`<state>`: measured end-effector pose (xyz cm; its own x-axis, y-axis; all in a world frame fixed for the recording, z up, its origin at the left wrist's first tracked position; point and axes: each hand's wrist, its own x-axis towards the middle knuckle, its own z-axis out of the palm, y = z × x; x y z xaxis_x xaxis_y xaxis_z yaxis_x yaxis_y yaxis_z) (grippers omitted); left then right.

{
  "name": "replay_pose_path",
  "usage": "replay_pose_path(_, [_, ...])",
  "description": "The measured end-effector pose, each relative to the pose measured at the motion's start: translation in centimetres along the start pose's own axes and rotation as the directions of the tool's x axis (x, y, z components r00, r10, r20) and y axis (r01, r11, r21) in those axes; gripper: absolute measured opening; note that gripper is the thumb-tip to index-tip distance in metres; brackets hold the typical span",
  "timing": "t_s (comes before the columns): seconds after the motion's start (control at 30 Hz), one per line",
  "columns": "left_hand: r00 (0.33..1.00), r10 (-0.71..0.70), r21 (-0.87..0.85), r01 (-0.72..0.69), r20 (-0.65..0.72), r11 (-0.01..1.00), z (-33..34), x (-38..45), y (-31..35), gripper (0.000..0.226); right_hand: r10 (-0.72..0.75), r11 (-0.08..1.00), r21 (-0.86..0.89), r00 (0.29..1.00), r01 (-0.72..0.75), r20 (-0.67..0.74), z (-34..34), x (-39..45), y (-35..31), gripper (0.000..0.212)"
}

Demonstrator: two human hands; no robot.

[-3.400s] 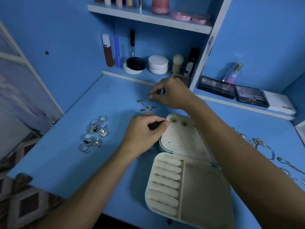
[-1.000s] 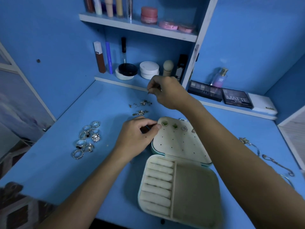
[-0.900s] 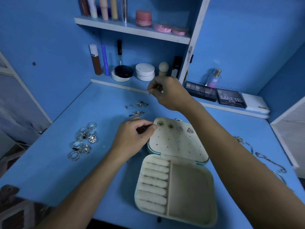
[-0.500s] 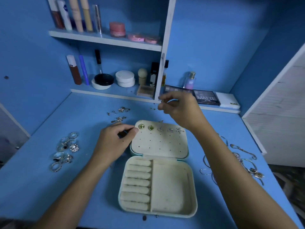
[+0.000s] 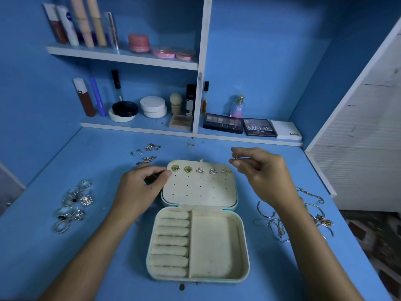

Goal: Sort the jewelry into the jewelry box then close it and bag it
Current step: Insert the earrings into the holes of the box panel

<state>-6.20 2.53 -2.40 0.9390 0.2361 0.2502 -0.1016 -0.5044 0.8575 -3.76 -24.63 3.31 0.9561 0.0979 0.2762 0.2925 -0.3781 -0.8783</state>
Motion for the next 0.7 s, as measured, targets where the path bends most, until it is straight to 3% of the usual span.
replay_pose_path(0.1, [1.0,0.011,0.0,-0.011,0.007,1.0,0.0,0.0,0.0,0.006,-0.068,0.998,-0.017,0.997,0.067,-0.045,0.3,-0.7,1.1,0.039])
replay_pose_path(0.2, [1.0,0.017,-0.02,-0.017,0.008,1.0,0.0,0.0,-0.1,0.008,-0.029,0.999,0.039,0.996,0.033,-0.09,0.6,-1.3,2.1,0.04])
replay_pose_path(0.27, [1.0,0.015,-0.038,-0.015,0.006,0.999,0.0,-0.1,-0.1,0.009,-0.021,0.999,0.028,0.995,0.024,-0.102,0.6,-1.7,2.4,0.036])
replay_pose_path(0.4, [0.999,0.039,-0.027,-0.039,0.003,0.999,0.1,-0.1,0.0,0.014,-0.152,0.979,-0.152,0.985,0.139,-0.082,0.5,-2.3,3.2,0.022])
replay_pose_path(0.57, [0.998,0.055,-0.024,-0.056,-0.006,0.998,0.0,-0.3,0.1,0.012,-0.098,0.99,-0.112,0.991,0.088,-0.09,0.8,-2.4,3.3,0.023])
replay_pose_path(0.7, [0.998,0.062,-0.015,-0.062,-0.006,0.998,0.0,-0.3,0.1,0.012,-0.152,0.977,-0.16,0.987,0.141,-0.059,1.0,-2.3,3.8,0.015])
